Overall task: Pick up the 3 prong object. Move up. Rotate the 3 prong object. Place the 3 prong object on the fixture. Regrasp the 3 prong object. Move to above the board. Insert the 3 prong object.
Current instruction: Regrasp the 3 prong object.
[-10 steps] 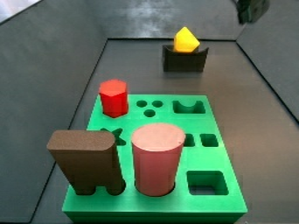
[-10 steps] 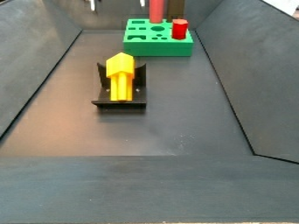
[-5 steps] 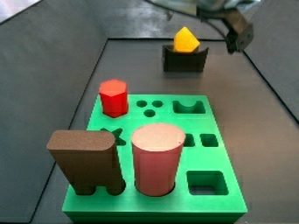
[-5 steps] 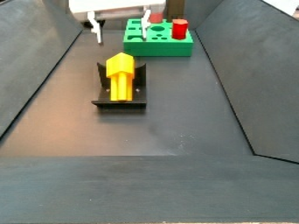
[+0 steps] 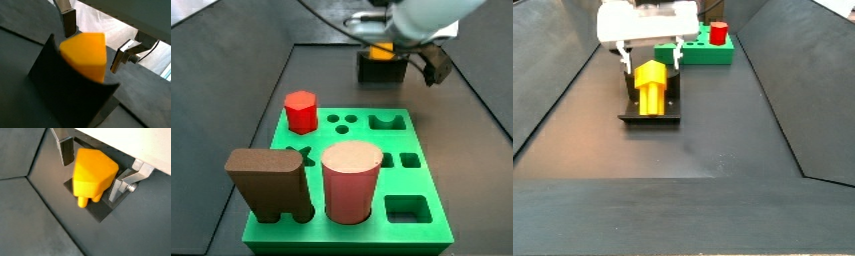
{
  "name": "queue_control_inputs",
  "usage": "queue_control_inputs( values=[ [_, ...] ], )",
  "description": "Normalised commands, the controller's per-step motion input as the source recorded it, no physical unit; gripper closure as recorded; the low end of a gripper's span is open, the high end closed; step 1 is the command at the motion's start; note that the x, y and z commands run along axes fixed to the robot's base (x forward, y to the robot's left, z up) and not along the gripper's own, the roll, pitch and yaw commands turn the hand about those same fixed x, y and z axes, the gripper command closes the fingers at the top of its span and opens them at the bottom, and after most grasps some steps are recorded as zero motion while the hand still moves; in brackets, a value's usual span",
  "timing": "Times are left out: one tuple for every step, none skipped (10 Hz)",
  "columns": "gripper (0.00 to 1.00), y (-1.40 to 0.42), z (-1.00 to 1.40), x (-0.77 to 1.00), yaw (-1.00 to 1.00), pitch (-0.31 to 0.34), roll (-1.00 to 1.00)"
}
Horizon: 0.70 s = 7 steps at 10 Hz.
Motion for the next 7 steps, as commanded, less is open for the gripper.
queue_control_inputs(
  values=[
    [0.00, 0.01, -0.55, 0.09, -0.02, -0.063, 0.07],
    [0.00, 0.00, -0.40, 0.08, -0.03, -0.044, 0.07],
    [0.00, 0.00, -0.26, 0.08, -0.03, -0.029, 0.07],
    [0.00, -0.01, -0.19, 0.03, -0.03, -0.001, 0.06],
    [0.00, -0.01, -0.18, 0.01, -0.02, -0.003, 0.06],
    [0.00, -0.01, -0.17, 0.01, -0.02, -0.003, 0.06],
    [0.00, -0.01, -0.17, 0.01, -0.01, -0.002, 0.06]
  ],
)
